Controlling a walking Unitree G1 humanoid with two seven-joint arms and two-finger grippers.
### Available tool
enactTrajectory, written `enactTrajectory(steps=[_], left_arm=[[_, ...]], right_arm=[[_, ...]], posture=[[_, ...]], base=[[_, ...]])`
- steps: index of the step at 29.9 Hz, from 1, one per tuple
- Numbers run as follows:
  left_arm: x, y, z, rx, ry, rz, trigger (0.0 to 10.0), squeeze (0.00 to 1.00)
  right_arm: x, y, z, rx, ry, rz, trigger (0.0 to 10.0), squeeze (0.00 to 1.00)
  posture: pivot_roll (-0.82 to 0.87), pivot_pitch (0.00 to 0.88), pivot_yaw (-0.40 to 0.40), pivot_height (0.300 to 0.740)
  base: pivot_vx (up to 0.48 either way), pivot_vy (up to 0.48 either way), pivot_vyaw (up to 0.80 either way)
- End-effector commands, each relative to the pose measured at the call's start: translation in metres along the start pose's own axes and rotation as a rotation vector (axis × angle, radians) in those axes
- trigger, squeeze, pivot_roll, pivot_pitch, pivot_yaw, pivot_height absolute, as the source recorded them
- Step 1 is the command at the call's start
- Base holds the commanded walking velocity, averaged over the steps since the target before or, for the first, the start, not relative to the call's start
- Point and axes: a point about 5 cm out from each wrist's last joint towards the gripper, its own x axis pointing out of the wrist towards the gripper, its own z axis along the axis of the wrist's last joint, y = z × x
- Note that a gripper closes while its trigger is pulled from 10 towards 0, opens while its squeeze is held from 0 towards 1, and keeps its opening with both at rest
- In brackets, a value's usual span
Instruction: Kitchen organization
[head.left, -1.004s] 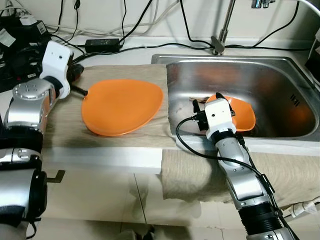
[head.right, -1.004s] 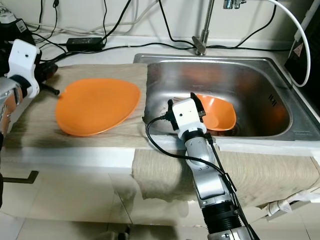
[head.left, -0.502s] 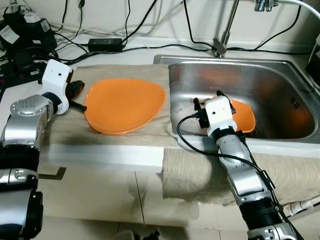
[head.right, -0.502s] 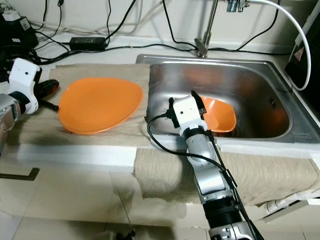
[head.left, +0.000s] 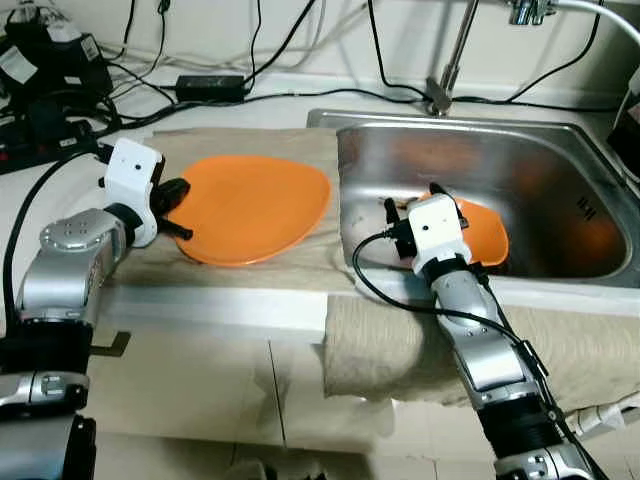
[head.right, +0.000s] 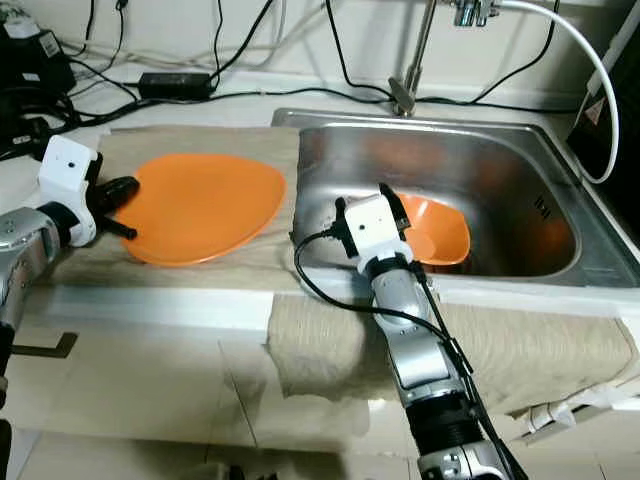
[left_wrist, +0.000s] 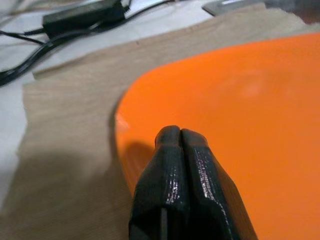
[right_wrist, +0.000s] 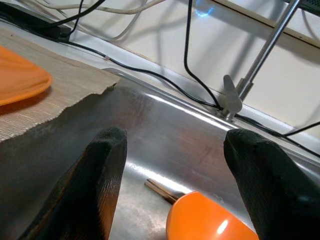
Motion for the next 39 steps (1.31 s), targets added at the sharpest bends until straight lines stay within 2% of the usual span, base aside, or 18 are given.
enactTrajectory(steps=[1,11,20,24,25,28,29,30,31,37,38,39], left_arm=[[-0.002,-0.001,0.001,-0.001,-0.003,0.001,10.0,0.0],[-0.006,-0.004,-0.013,-0.011,0.055,0.004,10.0,0.0],[-0.002,-0.015,-0.036,-0.033,0.122,-0.028,10.0,0.0],[-0.002,-0.016,-0.04,-0.039,0.135,-0.032,10.0,0.0],[-0.002,-0.019,-0.048,-0.044,0.157,-0.038,10.0,0.0],[-0.002,-0.021,-0.052,-0.05,0.167,-0.042,10.0,0.0],[-0.001,-0.021,-0.056,-0.052,0.174,-0.043,10.0,0.0],[-0.001,-0.021,-0.056,-0.052,0.174,-0.043,10.0,0.0],[-0.001,-0.021,-0.06,-0.046,0.186,-0.042,10.0,0.0],[0.0,-0.022,-0.062,-0.043,0.187,-0.049,10.0,0.0],[0.001,-0.023,-0.061,-0.042,0.184,-0.053,10.0,0.0],[0.001,-0.023,-0.061,-0.042,0.184,-0.053,10.0,0.0]], right_arm=[[0.002,-0.002,0.0,0.001,-0.002,-0.001,10.0,0.0],[0.003,-0.001,0.0,0.001,-0.002,0.01,10.0,0.0],[0.003,-0.003,-0.001,0.006,0.002,0.007,10.0,0.0],[0.003,-0.004,-0.001,0.007,0.005,0.005,10.0,0.0],[0.003,-0.005,-0.002,0.023,0.013,-0.001,10.0,0.0],[0.006,-0.006,-0.001,0.068,0.026,-0.009,10.0,0.0],[0.011,-0.009,0.002,0.15,0.038,-0.015,10.0,0.0],[0.011,-0.009,0.002,0.15,0.038,-0.015,10.0,0.0],[0.019,-0.011,0.009,0.247,0.039,0.001,10.0,0.0],[0.035,-0.014,0.032,0.353,-0.005,0.066,10.0,0.0],[0.041,-0.012,0.043,0.424,-0.029,0.103,10.0,0.0],[0.041,-0.012,0.043,0.424,-0.029,0.103,10.0,0.0]], posture=[[0.07,0.0,0.0,0.74],[0.09,0.003,-0.01,0.74],[0.07,0.013,-0.011,0.74],[0.07,0.015,-0.011,0.74],[0.07,0.019,-0.011,0.74],[0.07,0.021,-0.011,0.74],[0.07,0.021,-0.011,0.74],[0.07,0.021,-0.011,0.74],[0.07,0.024,-0.012,0.74],[0.07,0.023,-0.013,0.74],[0.07,0.022,-0.013,0.74],[0.07,0.022,-0.013,0.74]], base=[[0.0,0.0,0.0],[0.0,0.0,0.0],[0.0,0.0,0.0],[0.0,0.0,0.0],[0.0,0.0,0.0],[0.0,0.0,0.0],[0.0,0.0,0.0],[0.0,0.0,0.0],[0.0,0.0,0.0],[0.0,0.0,0.0],[0.0,0.0,0.0],[0.0,0.0,0.0]])
